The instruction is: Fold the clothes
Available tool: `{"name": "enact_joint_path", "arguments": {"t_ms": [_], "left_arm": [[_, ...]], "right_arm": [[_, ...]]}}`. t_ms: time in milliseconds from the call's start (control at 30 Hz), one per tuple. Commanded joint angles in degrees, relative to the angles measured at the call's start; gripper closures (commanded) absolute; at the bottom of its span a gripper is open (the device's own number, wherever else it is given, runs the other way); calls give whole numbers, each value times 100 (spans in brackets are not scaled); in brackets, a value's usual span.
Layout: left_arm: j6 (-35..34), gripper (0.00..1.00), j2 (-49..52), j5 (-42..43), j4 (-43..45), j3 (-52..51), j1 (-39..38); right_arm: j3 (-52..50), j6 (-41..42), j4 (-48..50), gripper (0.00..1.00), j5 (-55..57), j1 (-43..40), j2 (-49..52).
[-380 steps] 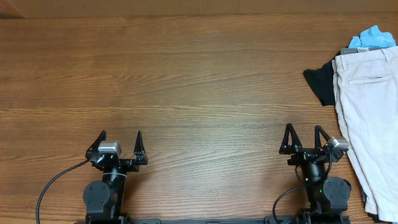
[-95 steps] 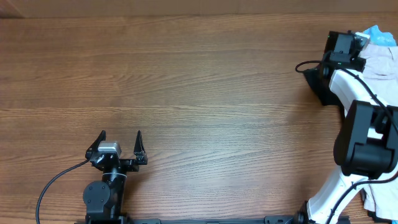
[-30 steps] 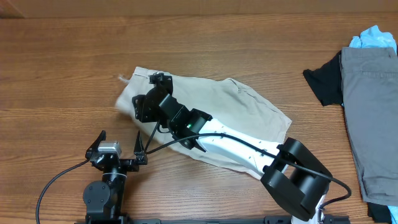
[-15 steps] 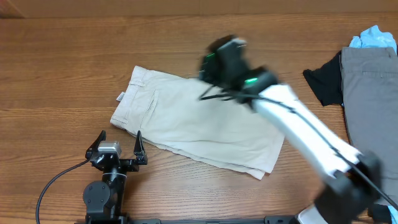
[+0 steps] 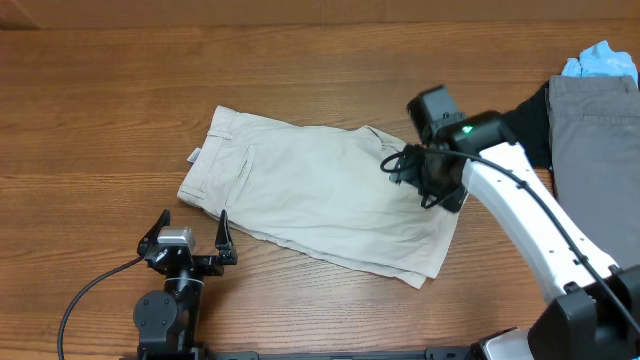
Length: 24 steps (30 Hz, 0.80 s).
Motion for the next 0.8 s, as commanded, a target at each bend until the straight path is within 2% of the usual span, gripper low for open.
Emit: {"name": "enact_joint_path", "arguments": {"t_ms": [0, 100, 133, 167, 200, 700, 767], "left_arm": [[151, 0, -50, -59, 4, -28, 57], [151, 0, -50, -59, 4, -28, 57], [151, 0, -50, -59, 4, -28, 57], [151, 0, -50, -59, 4, -28, 57], [151, 0, -50, -59, 4, -28, 57], [131, 0, -50, -4, 11, -28, 57], [-450, 0, -50, 323, 26, -22, 55]], "right_arm": [[-514, 719, 354, 18, -90, 20, 31], [-758, 1088, 728, 17, -289, 0, 31], [-785, 1174, 850, 12, -407, -2, 31], [-785, 1180, 968, 3, -525, -2, 31], [-785, 1180, 1102, 0, -592, -2, 31], [-850, 1154, 1325, 0, -380, 9, 33], [-850, 1154, 1322, 0, -378, 9, 31]]}}
